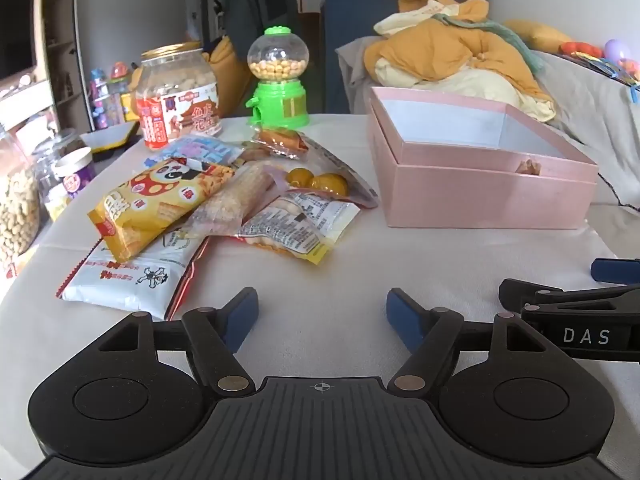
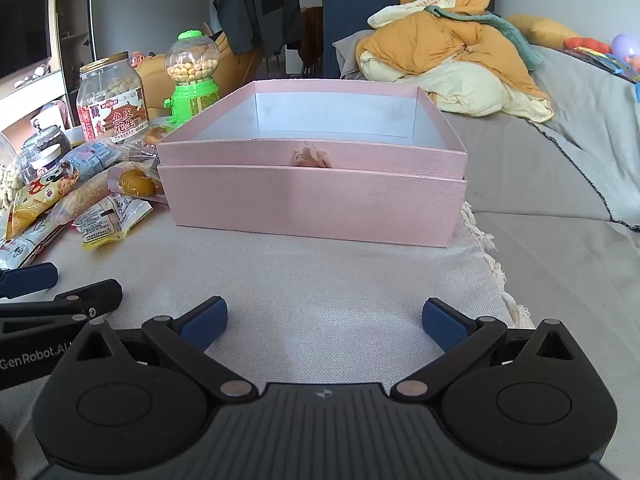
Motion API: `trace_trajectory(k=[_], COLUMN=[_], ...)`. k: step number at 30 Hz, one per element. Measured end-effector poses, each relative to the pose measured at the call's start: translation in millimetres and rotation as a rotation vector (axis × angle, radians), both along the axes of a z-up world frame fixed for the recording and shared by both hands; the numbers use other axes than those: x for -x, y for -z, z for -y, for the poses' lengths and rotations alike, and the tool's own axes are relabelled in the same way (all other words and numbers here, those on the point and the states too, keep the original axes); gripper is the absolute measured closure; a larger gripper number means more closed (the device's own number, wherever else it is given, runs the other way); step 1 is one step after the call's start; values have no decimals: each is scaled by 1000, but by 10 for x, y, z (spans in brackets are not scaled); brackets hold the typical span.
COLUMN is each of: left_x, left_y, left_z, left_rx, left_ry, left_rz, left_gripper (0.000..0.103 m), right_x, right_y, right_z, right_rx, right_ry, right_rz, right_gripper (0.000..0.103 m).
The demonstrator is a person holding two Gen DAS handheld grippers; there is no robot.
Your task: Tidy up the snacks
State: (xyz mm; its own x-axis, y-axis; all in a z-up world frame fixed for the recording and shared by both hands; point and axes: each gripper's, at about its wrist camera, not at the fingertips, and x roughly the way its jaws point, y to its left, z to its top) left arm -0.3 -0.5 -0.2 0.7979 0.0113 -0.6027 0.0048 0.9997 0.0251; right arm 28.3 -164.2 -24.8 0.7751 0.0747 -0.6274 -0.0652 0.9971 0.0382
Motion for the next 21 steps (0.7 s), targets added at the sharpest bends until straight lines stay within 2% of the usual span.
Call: trace_trajectory(k=[21], left_x=[0], left_y=[1], left_z=[-7], left_rx=[3], left_ry=[0], left_rz=[-7], left_gripper=[25], right_x=[8], right_y=[7], right_z=[-8], right_rx=[1], right_ry=[1], right_rz=[13], right_gripper=[0])
